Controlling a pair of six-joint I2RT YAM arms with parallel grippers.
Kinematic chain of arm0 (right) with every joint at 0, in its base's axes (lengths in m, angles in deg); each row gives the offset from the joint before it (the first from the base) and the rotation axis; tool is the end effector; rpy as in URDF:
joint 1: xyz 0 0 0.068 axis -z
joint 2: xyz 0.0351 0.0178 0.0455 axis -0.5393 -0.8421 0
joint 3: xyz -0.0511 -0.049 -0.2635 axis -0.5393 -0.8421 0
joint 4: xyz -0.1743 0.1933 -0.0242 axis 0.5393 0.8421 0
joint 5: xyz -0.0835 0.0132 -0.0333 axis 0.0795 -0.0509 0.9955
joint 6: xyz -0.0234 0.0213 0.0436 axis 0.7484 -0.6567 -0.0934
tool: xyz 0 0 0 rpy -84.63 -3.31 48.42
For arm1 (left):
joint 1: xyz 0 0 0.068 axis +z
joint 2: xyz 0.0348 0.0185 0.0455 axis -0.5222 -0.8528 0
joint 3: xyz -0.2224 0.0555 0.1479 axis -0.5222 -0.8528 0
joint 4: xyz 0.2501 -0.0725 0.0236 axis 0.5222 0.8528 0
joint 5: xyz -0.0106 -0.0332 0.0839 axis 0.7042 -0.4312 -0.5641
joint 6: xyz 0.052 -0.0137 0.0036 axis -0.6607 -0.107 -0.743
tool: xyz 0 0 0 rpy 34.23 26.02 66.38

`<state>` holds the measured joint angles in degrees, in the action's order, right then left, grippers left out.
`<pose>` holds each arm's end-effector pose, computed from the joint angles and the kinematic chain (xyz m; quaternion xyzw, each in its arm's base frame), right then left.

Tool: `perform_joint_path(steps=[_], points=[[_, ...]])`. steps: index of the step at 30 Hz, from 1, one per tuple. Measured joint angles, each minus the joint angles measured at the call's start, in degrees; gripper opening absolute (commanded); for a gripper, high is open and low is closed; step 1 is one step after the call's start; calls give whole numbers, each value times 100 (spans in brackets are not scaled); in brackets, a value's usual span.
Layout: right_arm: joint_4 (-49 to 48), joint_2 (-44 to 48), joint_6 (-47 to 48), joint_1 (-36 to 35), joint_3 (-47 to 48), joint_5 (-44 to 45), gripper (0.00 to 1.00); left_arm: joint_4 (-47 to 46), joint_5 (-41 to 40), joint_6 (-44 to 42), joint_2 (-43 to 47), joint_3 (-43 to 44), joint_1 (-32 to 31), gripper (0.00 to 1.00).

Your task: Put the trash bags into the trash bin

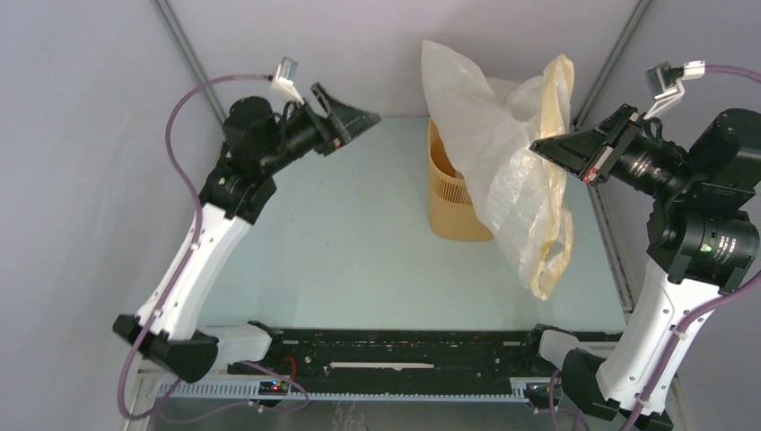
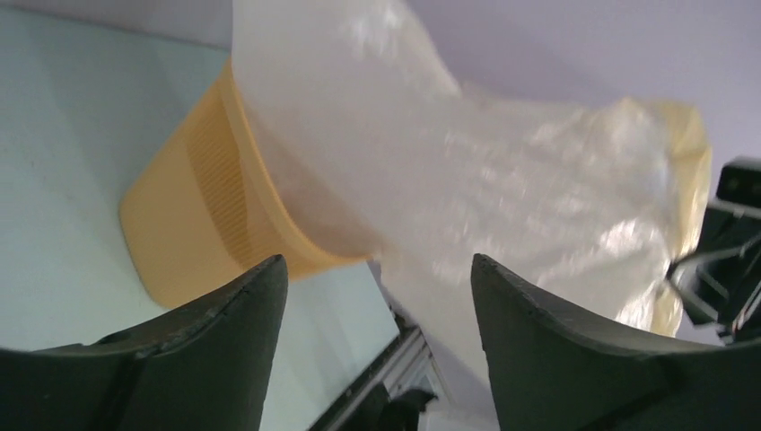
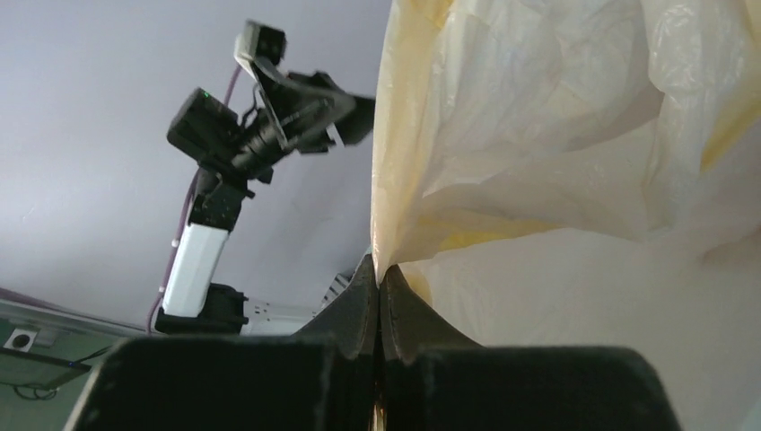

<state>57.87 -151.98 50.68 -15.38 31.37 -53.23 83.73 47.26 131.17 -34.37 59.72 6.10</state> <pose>0.1128 -0.0022 0.5761 -0.0376 0.7174 0.4620 0.5200 0.2175 -0.1175 0.4828 -0.0237 0.7221 -0.5192 0.4565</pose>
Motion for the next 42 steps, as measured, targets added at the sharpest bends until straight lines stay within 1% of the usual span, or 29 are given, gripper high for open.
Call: perform_joint_path(steps=[2,9,13,17,19,22,24,28,31,33,35,37,39,42], points=[[243,37,168,-101,-109,109,0,-160,-186,-39,-448,428,-33,76],[745,22,553,-422,-140,393,0,-568,-1027,-509,-2479,2697,-424,73],[868,118,640,-542,-232,455,0,-697,-1325,-654,-3550,3783,-774,73],[935,205,695,-588,-236,474,0,-715,-1447,-708,-4594,4712,-1123,73],[957,234,710,-608,-236,476,0,-693,-1478,-717,-4861,4780,-1272,71],[1012,232,756,-612,-155,487,0,-535,-1491,-765,-5042,4660,-1502,65],[1054,170,780,-612,20,520,0,-518,-1493,-800,-4999,4341,-1663,63],[866,-133,748,-575,678,557,0,-442,-1467,-824,-4802,3652,-1945,63],[111,-238,363,-461,708,538,0,-317,-1443,-846,-4605,3180,-2144,63],[-837,-238,-129,-389,361,503,0,-197,-1373,-828,-4492,2994,-2249,64],[-1556,-334,-527,-350,116,472,0,-109,-1340,-789,-4459,2981,-2315,64],[-2221,-658,-841,-339,122,470,0,72,-1314,-728,-4452,3016,-2302,65],[-2684,-1029,-984,-339,190,525,0,254,-1287,-647,-4452,3062,-2229,69],[-3062,-1620,-1088,-376,195,691,0,492,-1266,-551,-4452,3189,-2072,71]])
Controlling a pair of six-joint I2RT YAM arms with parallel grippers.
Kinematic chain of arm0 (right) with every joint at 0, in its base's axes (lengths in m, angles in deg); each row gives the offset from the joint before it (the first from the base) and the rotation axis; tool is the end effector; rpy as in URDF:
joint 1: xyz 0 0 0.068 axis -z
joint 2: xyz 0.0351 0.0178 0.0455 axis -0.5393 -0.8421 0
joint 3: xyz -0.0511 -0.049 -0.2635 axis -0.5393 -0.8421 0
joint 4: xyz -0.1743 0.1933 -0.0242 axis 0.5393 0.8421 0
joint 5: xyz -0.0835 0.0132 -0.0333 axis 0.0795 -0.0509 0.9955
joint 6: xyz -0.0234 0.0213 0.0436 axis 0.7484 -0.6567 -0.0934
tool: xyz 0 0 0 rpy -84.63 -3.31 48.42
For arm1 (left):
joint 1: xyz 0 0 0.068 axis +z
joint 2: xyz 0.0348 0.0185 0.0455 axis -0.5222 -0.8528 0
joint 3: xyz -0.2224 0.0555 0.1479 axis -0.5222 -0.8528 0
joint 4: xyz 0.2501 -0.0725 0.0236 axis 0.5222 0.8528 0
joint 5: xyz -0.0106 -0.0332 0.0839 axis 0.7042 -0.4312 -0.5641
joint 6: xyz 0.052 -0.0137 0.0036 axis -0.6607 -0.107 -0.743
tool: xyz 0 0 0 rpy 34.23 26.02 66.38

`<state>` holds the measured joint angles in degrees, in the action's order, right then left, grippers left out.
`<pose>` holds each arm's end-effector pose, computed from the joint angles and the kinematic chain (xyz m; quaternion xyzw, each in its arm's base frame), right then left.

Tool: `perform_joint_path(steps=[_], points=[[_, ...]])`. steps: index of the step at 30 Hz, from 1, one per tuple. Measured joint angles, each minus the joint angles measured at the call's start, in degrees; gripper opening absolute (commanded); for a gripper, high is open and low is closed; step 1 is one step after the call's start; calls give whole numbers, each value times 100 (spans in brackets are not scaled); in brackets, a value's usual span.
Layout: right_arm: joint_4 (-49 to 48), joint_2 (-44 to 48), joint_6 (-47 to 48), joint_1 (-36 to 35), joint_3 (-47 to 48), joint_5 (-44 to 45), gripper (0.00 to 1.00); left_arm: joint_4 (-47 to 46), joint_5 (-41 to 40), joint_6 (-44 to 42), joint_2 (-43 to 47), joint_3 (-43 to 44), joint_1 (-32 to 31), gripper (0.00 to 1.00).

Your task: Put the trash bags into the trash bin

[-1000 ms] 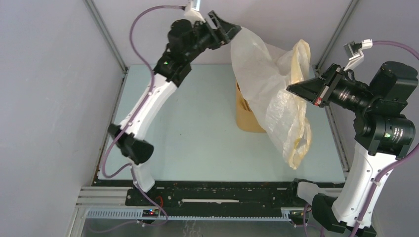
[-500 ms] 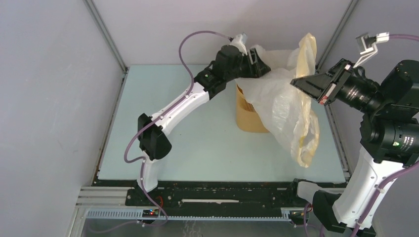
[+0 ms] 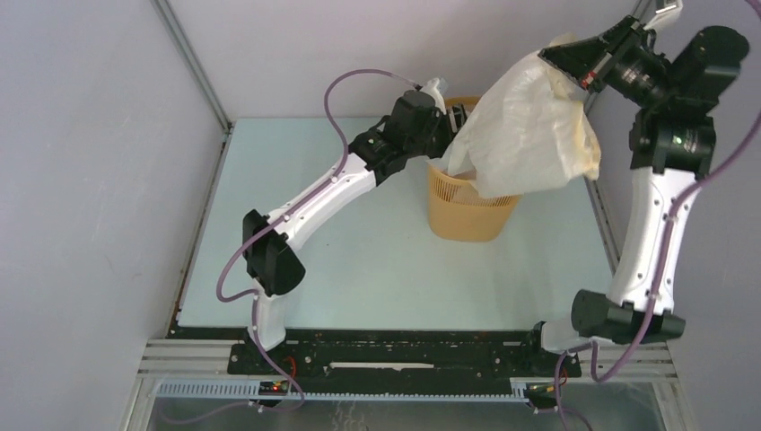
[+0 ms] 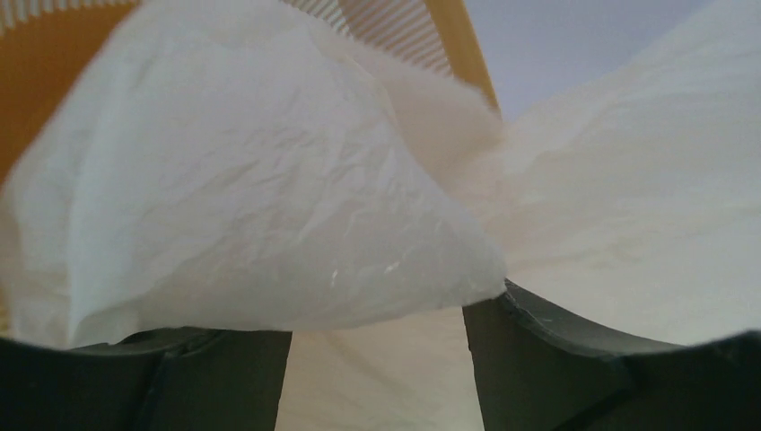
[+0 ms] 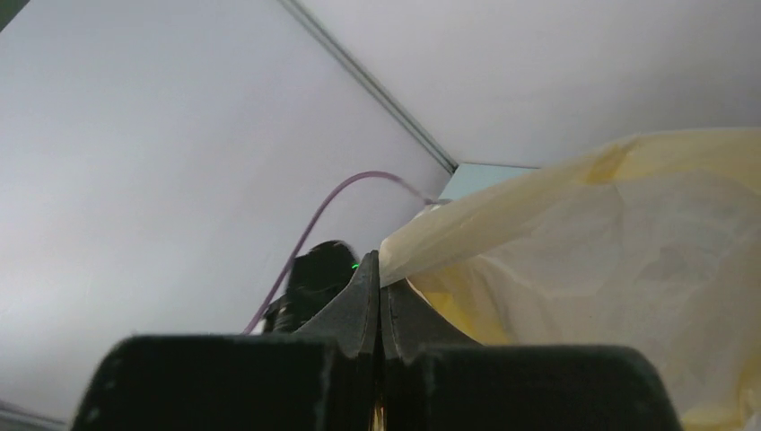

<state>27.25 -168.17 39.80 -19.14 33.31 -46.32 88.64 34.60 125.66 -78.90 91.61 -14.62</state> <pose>0.2346 -0.0264 0.5902 -0.0361 0.6608 0.4711 0.5832 0.3187 -0.3389 0.3970 0.0581 0.8172 -0.4477 0.3583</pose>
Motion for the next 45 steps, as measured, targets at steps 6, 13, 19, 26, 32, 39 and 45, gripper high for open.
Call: perform_joint_path(steps=[6,13,19,26,32,39,45], points=[[-66,-859,42,-433,0,350,0,48,136,256,0,177,256,77],[619,-872,754,-894,-63,660,0,455,214,120,166,369,636,84],[1714,-555,1392,-483,35,1480,0,994,205,-120,739,442,1178,82],[2643,-297,1906,-354,826,2490,0,1093,214,-260,1364,304,1246,66],[2806,-39,2098,-970,728,2796,0,1237,358,-256,1147,103,1200,49],[3191,-330,2330,-1287,503,2990,0,1405,374,-404,1067,-767,1003,68],[3401,-299,2374,-1012,577,3012,0,1178,435,-404,1650,-1801,859,69]])
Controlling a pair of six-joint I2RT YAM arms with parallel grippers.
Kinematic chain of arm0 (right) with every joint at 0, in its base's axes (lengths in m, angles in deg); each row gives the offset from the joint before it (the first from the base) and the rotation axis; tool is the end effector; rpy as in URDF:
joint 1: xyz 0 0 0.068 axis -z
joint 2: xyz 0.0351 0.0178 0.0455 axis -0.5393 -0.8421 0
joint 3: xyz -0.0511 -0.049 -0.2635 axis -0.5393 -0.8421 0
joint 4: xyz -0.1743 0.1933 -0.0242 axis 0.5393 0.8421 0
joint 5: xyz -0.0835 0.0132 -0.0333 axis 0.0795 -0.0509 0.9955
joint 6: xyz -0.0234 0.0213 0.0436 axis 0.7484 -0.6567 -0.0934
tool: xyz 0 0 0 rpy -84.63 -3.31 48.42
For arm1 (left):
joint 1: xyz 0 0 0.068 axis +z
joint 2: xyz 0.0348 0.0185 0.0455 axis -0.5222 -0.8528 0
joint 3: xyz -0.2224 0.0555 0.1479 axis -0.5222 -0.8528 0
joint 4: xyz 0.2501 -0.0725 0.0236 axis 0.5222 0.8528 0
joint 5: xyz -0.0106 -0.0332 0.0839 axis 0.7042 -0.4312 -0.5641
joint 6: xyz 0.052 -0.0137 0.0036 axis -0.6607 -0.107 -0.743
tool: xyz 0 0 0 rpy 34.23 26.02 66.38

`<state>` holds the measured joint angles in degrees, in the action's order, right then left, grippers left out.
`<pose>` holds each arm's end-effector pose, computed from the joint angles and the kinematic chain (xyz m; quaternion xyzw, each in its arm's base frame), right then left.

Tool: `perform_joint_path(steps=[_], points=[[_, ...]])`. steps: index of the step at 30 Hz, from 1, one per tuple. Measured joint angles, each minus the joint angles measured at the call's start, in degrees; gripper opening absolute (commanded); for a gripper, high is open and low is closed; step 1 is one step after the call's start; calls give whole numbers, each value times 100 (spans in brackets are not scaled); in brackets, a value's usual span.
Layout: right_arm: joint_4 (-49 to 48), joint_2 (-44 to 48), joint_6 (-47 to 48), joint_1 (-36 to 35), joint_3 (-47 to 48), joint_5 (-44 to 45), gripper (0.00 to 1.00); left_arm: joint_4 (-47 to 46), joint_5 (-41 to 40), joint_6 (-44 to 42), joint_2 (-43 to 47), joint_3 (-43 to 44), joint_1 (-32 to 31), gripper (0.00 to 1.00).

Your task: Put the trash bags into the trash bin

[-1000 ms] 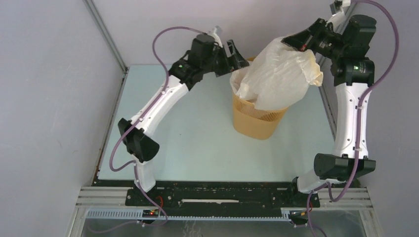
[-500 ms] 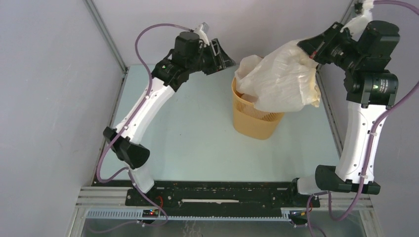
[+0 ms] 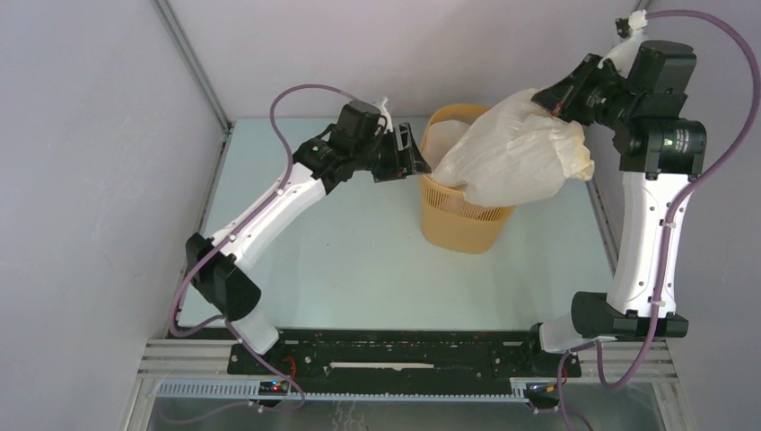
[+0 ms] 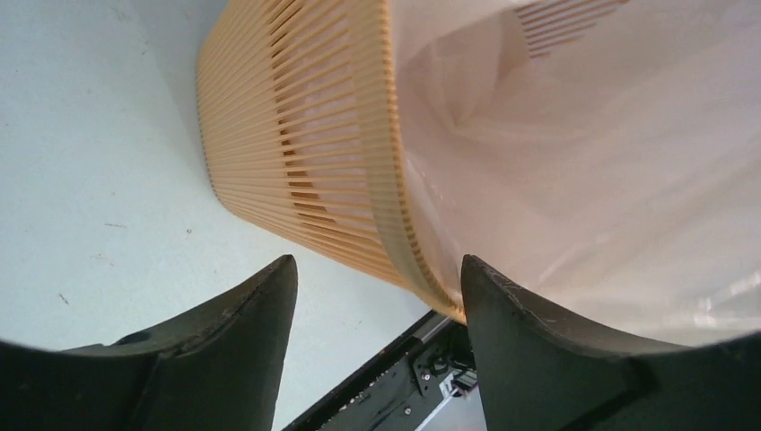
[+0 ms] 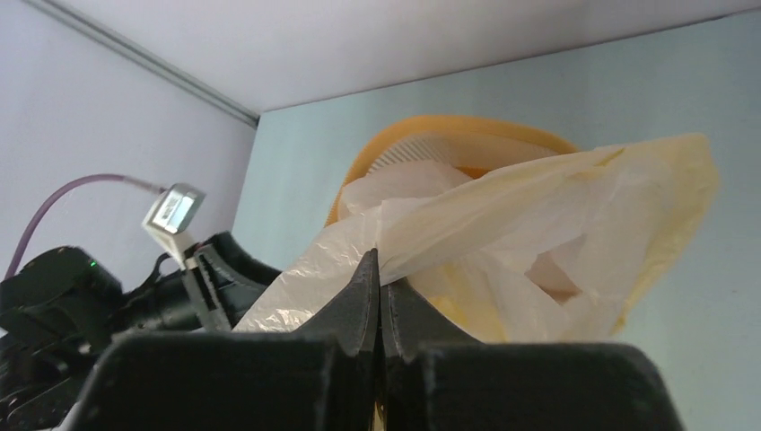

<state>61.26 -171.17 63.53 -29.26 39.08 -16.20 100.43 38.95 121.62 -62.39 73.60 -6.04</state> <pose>0.2473 0.0003 0.5448 0.0548 0.8019 0.2658 0.5322 0.2981 -0.2390 0.3877 0.0348 0.8763 -0.3725 0.3035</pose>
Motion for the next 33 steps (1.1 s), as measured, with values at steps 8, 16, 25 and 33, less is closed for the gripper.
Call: perform_joint_path(steps=[8,16,25,33], points=[[197,74,109,138,570,79,0,-85,-96,-2,225,-76,-35,45],[188,-90,273,-785,581,155,0,264,-710,-92,-20,393,-267,21],[505,-568,358,-1626,804,820,0,811,-1891,-160,343,284,-295,0],[579,-1145,356,-2621,953,1078,0,929,-2337,369,1375,-654,-345,0]])
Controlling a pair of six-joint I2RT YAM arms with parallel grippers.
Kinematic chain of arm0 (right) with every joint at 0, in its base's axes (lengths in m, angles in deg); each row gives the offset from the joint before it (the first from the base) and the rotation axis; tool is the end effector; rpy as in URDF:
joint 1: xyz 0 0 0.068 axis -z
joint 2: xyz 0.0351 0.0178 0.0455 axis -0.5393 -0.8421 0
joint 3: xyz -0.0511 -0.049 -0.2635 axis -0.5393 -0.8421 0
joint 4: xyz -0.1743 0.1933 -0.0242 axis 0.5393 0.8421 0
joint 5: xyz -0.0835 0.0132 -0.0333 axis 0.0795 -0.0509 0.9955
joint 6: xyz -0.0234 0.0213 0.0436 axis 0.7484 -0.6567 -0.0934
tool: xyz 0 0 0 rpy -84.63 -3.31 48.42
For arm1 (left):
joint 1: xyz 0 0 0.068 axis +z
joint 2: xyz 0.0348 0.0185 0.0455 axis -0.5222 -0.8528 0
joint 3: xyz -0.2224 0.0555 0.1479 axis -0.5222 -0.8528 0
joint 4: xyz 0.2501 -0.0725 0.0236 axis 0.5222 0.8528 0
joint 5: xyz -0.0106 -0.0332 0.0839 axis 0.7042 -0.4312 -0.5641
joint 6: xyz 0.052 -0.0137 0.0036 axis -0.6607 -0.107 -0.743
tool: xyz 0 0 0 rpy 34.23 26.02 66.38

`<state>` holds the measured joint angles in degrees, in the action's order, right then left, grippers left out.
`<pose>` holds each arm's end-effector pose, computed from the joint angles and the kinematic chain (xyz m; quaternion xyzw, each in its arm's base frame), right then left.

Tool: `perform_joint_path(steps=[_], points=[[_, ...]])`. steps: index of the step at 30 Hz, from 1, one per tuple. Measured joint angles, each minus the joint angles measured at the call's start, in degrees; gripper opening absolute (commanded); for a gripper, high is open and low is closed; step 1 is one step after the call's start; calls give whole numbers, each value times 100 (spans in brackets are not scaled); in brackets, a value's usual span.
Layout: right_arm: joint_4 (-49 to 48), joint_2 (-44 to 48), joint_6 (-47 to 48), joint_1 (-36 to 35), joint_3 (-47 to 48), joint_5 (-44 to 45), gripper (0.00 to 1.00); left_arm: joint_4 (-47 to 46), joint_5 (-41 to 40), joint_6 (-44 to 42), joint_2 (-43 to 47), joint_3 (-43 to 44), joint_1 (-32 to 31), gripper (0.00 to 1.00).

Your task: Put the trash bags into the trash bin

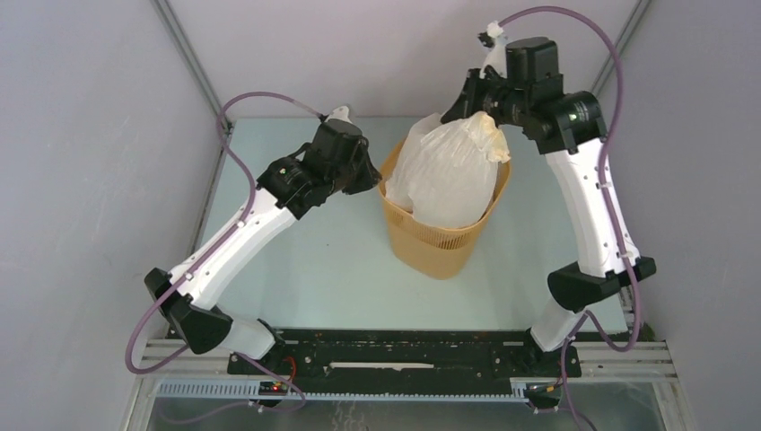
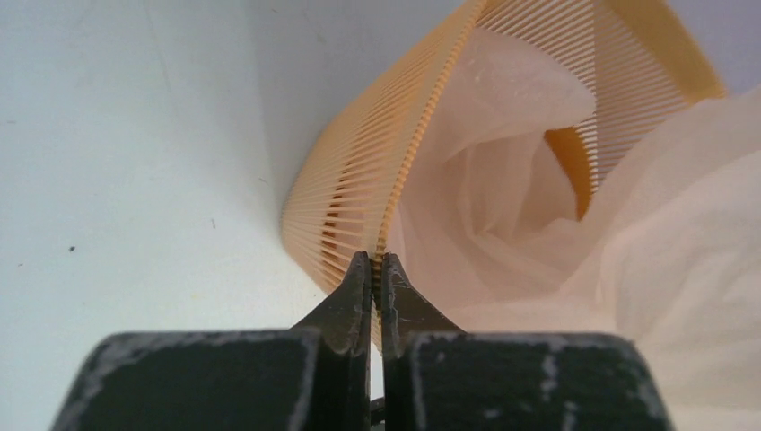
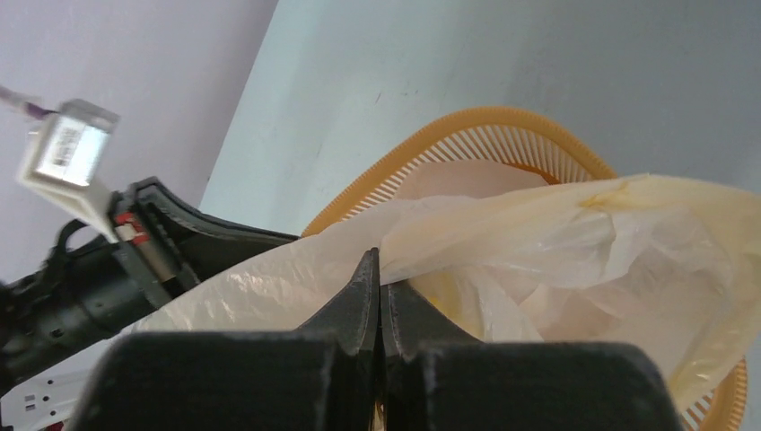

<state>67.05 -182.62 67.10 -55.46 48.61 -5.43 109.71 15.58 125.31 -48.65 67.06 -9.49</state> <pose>0.2756 0.1253 0.5250 -0.0941 0.8411 0.2825 0.4515 0.2352 -0.1958 0.4136 -0.0621 0.8847 -0.2475 0.3900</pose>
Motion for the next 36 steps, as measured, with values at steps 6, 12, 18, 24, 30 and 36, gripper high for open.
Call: perform_joint_path(steps=[6,12,18,24,30,36], points=[[162,-385,31,-125,170,68,0,225,-688,142,138,4,4,0],[291,-345,184,-127,566,424,0,289,-931,251,151,4,-4,0],[92,4,192,-442,173,546,0,260,-839,398,317,-142,-4,5],[-175,131,177,-929,-986,564,0,-131,-258,310,599,-400,26,45],[22,-387,216,-953,-535,719,0,-337,39,160,1357,-422,205,78],[256,-372,177,-955,-2,1080,7,-874,710,37,1998,-79,55,97]])
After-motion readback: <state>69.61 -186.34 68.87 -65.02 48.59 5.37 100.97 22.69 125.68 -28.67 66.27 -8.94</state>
